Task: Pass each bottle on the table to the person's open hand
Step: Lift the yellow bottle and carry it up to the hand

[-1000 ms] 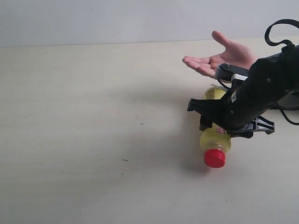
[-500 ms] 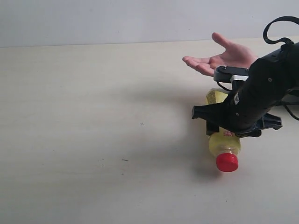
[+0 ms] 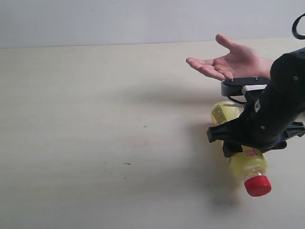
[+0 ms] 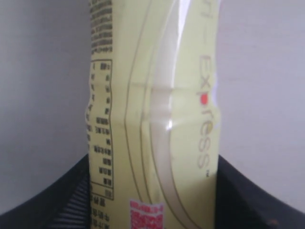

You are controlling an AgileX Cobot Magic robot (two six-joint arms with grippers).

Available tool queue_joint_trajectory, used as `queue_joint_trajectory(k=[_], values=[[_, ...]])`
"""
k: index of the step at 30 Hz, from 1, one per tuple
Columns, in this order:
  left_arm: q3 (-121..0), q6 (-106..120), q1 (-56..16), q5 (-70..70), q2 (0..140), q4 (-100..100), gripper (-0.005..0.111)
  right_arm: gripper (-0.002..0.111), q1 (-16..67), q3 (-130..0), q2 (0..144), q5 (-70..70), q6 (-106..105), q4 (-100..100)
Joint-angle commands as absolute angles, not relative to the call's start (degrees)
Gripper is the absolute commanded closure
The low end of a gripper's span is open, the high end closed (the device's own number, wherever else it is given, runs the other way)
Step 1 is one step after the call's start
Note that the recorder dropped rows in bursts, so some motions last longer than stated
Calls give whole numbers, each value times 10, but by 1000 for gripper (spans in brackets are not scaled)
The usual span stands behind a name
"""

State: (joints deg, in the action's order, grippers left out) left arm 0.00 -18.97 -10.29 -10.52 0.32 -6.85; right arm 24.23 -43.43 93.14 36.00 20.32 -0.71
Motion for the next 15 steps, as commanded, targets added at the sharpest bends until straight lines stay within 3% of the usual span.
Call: queue_joint_trajectory(k=[1,15], values=[[0,-192,-102,-102,0,-73,107,108,243,-433,852,393,150,18],[0,-192,-102,-102,0,-73,107,108,243,-503,687,428,147,11]])
